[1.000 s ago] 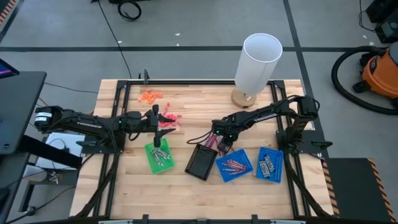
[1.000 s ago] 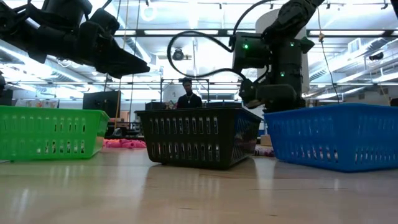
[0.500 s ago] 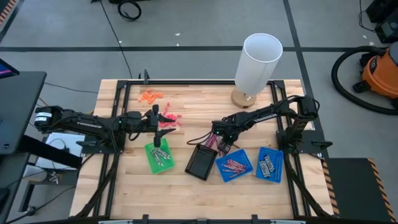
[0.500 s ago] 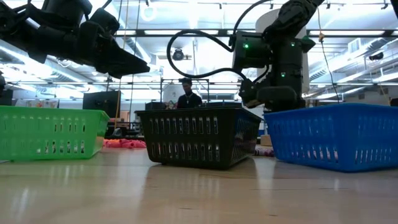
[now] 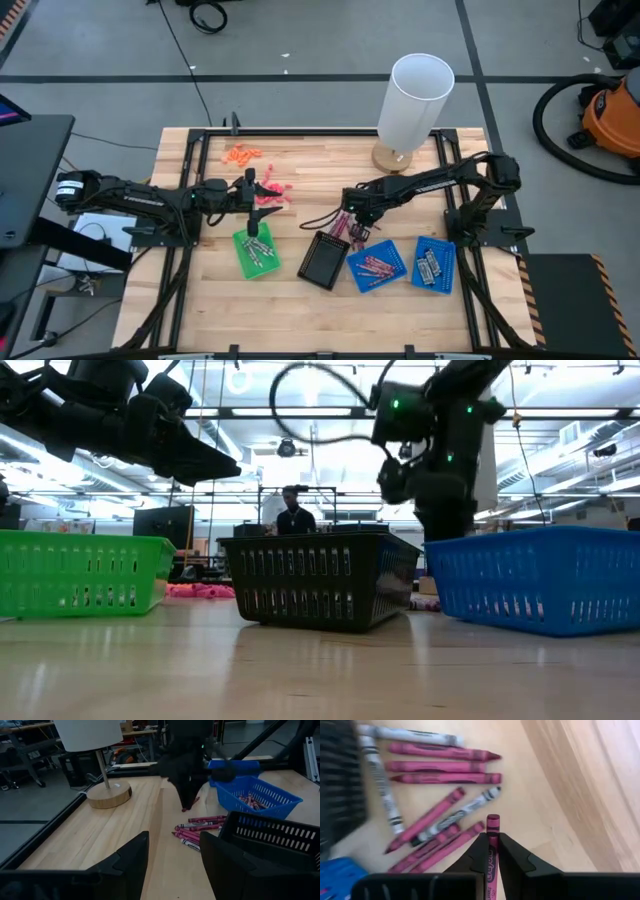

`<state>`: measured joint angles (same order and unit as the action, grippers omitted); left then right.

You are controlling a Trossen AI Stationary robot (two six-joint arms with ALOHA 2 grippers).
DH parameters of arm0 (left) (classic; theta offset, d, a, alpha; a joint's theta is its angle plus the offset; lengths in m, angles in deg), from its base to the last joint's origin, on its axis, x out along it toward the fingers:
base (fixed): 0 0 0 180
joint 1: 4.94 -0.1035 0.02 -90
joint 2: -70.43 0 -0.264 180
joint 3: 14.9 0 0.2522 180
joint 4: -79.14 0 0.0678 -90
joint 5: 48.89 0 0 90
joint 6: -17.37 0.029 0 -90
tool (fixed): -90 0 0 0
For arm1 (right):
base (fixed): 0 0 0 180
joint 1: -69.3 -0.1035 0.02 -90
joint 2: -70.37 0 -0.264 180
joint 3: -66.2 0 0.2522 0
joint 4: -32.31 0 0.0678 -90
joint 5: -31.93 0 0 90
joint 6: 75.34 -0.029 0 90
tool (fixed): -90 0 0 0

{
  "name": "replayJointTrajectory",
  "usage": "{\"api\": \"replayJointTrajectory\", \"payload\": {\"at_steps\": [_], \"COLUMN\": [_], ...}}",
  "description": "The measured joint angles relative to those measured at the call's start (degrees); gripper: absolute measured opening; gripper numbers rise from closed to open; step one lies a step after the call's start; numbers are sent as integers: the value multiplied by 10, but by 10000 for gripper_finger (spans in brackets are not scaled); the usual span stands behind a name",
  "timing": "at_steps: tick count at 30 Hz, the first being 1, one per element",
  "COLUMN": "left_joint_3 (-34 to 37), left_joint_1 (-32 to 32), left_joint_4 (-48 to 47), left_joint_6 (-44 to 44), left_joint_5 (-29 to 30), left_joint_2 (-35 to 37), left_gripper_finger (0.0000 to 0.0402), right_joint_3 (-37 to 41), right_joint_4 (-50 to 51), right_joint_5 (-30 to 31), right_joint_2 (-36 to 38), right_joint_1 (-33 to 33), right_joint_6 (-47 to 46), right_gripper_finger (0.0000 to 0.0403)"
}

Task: Sort crayons
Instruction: Put the red crayon into the black bin

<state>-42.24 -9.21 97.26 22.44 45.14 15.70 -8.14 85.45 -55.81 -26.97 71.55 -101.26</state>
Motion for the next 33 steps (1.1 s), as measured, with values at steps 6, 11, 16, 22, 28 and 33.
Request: {"api": "replayJointTrajectory", "payload": {"at_steps": [6, 11, 16, 22, 28, 33], "left_joint_3": [0, 0, 0, 0, 0, 0], "left_joint_1": [0, 0, 0, 0, 0, 0], "left_joint_4": [0, 0, 0, 10, 9, 9], "left_joint_6": [0, 0, 0, -6, -10, -10], "left_joint_5": [0, 0, 0, 0, 0, 0], "left_joint_2": [0, 0, 0, 0, 0, 0], "left_gripper_finger": [187, 187, 187, 187, 187, 187], "right_joint_3": [-7, -7, -7, -7, -7, -7], "right_joint_4": [-53, -167, -266, -361, -401, -386], "right_joint_5": [-4, -51, -103, -113, -124, -124], "right_joint_2": [67, 99, 79, 5, -61, -85], "right_joint_1": [-24, -58, -90, -108, -116, -115], "right_joint_6": [50, 123, 196, 244, 279, 297], "right_gripper_finger": [37, 37, 37, 37, 37, 43]}}
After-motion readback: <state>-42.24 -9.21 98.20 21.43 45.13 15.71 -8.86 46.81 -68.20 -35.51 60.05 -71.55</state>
